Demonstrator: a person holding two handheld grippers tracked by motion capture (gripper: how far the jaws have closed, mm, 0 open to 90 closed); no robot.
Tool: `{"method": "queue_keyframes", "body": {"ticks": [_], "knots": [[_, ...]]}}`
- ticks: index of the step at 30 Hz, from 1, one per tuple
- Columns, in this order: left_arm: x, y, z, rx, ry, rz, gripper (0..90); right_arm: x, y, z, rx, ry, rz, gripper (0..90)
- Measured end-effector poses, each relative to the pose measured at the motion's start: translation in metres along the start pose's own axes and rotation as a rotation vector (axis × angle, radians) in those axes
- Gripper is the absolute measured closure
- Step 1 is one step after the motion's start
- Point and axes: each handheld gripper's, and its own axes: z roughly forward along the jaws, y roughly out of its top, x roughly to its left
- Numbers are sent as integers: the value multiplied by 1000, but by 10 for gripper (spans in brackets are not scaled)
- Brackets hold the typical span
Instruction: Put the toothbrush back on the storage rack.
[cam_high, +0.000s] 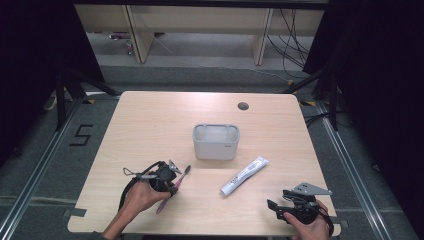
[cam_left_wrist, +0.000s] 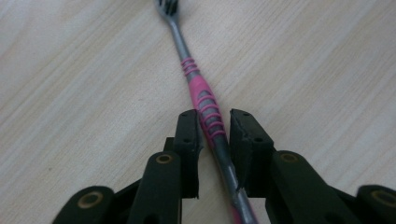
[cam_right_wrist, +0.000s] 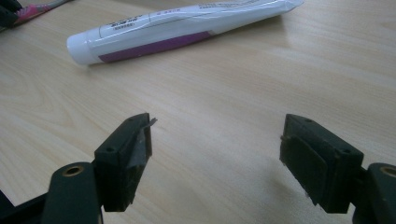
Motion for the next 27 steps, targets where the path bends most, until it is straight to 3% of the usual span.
{"method": "queue_keyframes", "body": {"ticks": [1, 2, 7, 11, 15, 16, 21, 22, 27], "knots": [[1, 2, 2, 26, -6, 17, 751, -1, 0, 0, -8, -6, -8, 256], [0, 3, 2, 37, -13, 5, 761, 0, 0, -1, 1, -22, -8, 256], [-1, 8, 2, 79, -22, 32, 790, -1, 0, 0, -7, -6, -7, 256], [-1, 12, 3, 117, -27, 58, 816, -2, 1, -2, 2, -24, -17, 256], [-1, 13, 3, 134, -33, 73, 818, -3, 0, -2, -3, -23, -23, 256], [-1, 15, 3, 142, -36, 80, 819, -1, 0, -2, -3, -9, 10, 256], [-2, 16, 3, 160, -43, 90, 820, -3, 0, -2, -2, -25, -22, 256], [-1, 16, 3, 165, -47, 90, 821, -1, 0, -2, 4, -16, 4, 256], [-2, 16, 2, 155, -40, 98, 822, -1, 0, -2, 0, -11, 5, 256]]}}
